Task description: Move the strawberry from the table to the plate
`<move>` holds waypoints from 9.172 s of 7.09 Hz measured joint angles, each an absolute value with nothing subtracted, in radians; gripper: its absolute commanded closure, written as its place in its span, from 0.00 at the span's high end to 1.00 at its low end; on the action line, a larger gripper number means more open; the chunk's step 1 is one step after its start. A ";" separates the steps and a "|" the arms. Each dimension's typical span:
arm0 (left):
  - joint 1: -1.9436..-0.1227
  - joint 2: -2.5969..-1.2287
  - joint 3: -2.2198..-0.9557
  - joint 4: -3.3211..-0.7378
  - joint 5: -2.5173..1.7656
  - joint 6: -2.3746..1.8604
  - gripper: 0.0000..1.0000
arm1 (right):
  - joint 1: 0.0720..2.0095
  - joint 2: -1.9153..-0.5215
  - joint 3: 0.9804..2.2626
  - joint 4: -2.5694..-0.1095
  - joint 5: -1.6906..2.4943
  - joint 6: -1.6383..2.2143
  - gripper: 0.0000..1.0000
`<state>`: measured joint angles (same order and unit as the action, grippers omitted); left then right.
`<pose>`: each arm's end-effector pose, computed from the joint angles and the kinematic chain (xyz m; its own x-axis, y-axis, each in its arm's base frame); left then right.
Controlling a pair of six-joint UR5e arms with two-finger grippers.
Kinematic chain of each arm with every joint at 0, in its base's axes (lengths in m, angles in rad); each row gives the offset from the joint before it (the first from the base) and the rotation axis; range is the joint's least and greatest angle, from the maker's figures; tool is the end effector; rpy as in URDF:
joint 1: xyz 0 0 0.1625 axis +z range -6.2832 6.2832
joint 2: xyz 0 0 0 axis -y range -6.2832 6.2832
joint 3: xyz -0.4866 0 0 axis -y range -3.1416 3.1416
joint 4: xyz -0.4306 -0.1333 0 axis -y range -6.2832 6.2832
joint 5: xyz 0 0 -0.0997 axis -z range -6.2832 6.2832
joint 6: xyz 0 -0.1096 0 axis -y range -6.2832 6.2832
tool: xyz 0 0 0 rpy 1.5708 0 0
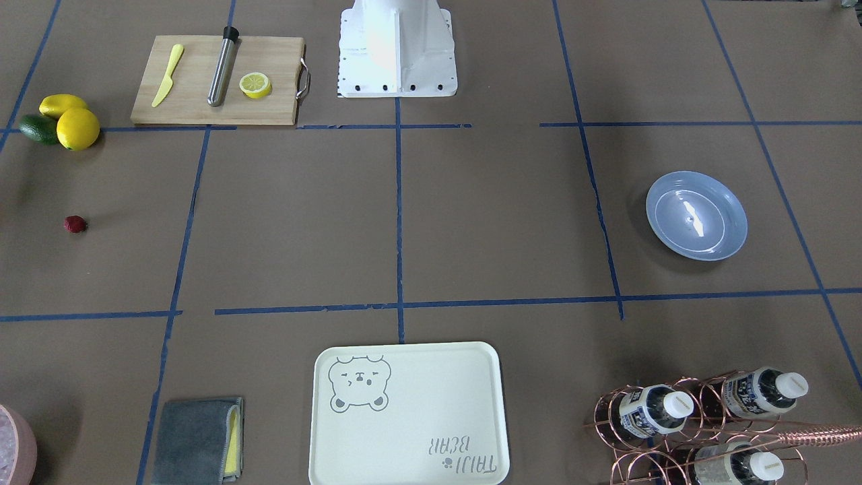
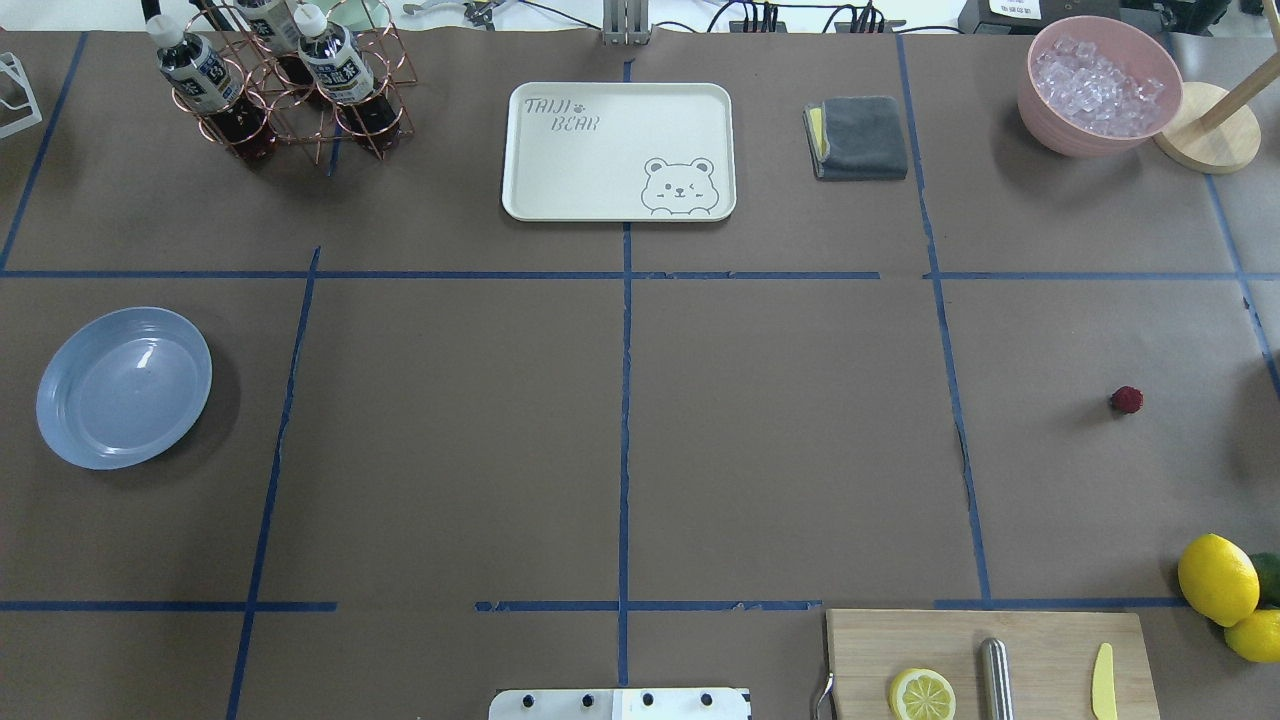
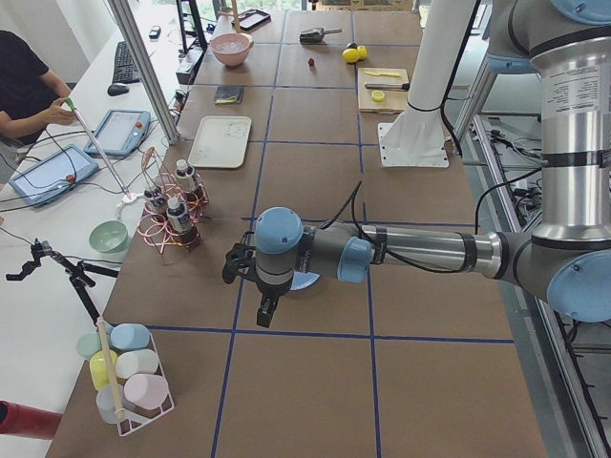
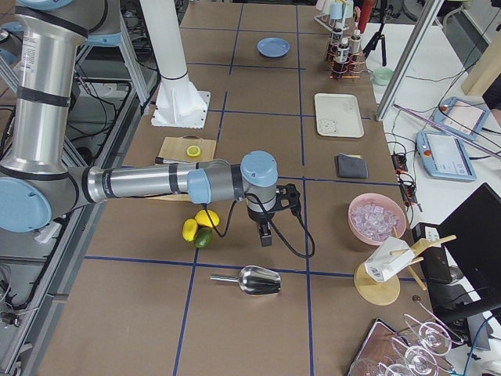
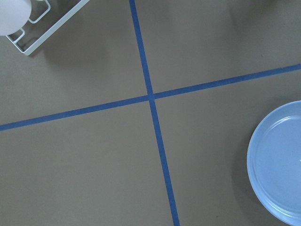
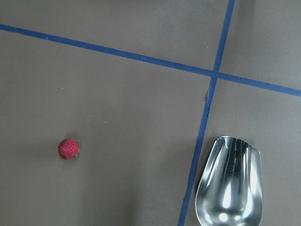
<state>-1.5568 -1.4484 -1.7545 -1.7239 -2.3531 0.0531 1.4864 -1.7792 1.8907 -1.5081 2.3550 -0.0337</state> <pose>-0.0493 -0.4851 0.6738 0.7054 0.2115 -0.6765 -0.0512 0.9671 0.2490 0.0187 -0.4420 0.6498 0.6919 -0.2146 0.6893 0.1064 0.9747 0.1967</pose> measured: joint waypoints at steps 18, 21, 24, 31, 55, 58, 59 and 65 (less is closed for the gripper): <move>-1.097 -1.535 -1.439 -2.224 -2.346 -0.454 0.65 | 1.455 -1.798 1.892 -1.444 2.401 -0.035 1.00; -1.093 -1.550 -1.428 -2.223 -2.345 -0.454 0.65 | 1.453 -1.798 1.892 -1.444 2.401 -0.035 1.00; -1.092 -1.570 -1.412 -2.222 -2.345 -0.453 0.60 | 1.453 -1.798 1.892 -1.445 2.401 -0.035 1.00; -1.091 -1.578 -1.411 -2.220 -2.345 -0.456 0.00 | 1.449 -1.798 1.893 -1.445 2.402 -0.034 1.00; -0.511 -2.063 -1.582 -2.218 -2.046 -1.505 0.72 | 1.423 -1.796 1.907 -1.426 2.434 -0.035 1.00; -0.513 -2.057 -1.598 -2.218 -2.028 -1.504 0.73 | 1.377 -1.796 1.911 -1.369 2.423 0.043 1.00; -0.516 -2.056 -1.607 -2.218 -2.027 -1.505 0.73 | 1.336 -1.802 1.911 -1.308 2.404 0.144 1.00; -0.617 -1.981 -1.681 -2.217 -2.039 -1.438 0.73 | 0.960 -1.782 1.795 -0.980 2.124 0.751 0.98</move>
<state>-0.6166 -1.9813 -1.6811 -2.2170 -2.0390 -1.4382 0.9597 -1.7824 1.7946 -0.9804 2.1243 0.7507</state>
